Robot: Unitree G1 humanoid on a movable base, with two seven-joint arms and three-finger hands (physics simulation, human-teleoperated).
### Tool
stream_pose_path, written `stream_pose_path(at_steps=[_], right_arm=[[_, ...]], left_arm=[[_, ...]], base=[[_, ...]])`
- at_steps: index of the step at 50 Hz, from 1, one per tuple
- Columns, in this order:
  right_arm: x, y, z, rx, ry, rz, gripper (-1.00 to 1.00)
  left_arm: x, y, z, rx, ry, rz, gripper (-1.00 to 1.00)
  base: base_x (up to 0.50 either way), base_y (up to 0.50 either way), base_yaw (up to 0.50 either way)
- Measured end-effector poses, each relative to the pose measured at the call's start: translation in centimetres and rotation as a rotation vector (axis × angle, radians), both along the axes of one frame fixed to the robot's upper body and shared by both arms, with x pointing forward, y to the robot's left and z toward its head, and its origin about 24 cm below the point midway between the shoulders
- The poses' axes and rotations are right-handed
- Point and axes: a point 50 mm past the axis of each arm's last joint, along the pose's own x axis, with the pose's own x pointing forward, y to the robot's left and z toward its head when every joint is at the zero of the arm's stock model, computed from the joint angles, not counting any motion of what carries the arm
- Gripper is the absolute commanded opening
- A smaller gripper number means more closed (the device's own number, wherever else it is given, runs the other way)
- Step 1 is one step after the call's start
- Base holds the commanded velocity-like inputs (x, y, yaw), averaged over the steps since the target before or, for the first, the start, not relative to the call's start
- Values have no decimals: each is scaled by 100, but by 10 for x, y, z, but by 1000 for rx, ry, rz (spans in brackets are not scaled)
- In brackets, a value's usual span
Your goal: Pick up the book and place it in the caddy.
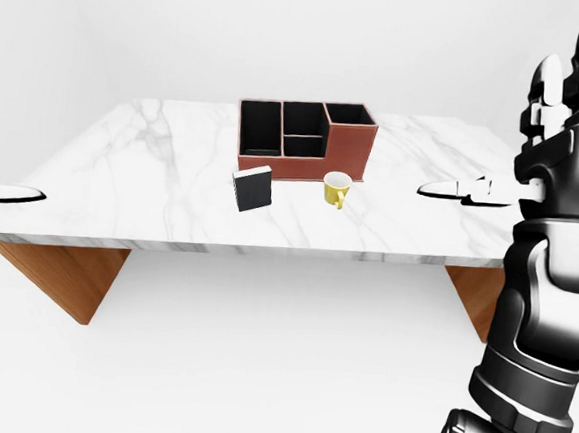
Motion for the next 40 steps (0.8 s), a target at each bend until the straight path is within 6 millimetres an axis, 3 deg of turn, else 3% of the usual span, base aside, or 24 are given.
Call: stream_pose_path(at_steps=[12, 40], right_arm=[[5, -23, -3, 50, 50, -31, 100], [8, -33, -10, 77, 91, -44, 100]], left_arm=[[0, 14, -5, -56, 21, 15, 100], [0, 17, -12, -42, 58, 31, 100]], base=[[0, 20, 0], [4, -2, 0]])
